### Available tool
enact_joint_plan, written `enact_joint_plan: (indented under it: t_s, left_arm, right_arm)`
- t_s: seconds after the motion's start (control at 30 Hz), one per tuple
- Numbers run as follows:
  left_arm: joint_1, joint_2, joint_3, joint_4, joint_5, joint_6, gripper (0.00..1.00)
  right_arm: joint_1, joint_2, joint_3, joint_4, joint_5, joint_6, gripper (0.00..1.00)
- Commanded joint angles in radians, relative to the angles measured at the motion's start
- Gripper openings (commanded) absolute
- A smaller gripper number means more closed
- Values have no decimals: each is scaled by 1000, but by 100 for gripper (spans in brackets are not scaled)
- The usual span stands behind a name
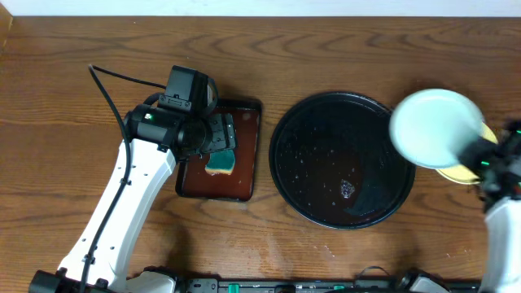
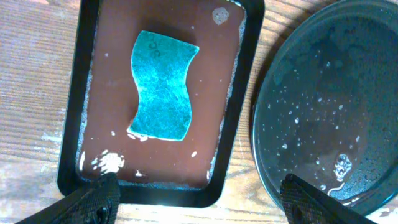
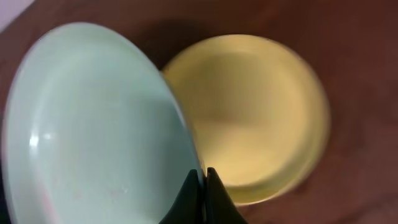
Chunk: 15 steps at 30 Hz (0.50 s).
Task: Clean dirty plates on tray and stack at the side
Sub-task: 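Carry the mint plate right and place it on the plate stack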
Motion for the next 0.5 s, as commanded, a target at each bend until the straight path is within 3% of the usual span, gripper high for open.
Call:
enact_joint_plan:
  t_s: [0.0,0.27,0.3,0.33,0.37,0.47]
  left_arm:
    - [-1,-1,14,-3,6,-3,83]
    - [-1,-1,14,-3,6,-3,83]
    - [-1,-1,14,-3,6,-3,83]
    - [-1,-1,14,-3,6,-3,83]
    - [-1,-1,14,-3,6,-3,83]
    - [-1,-1,14,-3,6,-3,83]
  right_arm:
    - [-124,83,0,50,-85,98,1]
    - [-214,269,0,175,-71,143,1]
    - [-214,271,0,173,-72,142,6]
    - [-214,270,0,177,-87,142,27]
    - [-213,263,0,187,-134,135,35]
    - [-200,216,1,220,-325,125,38]
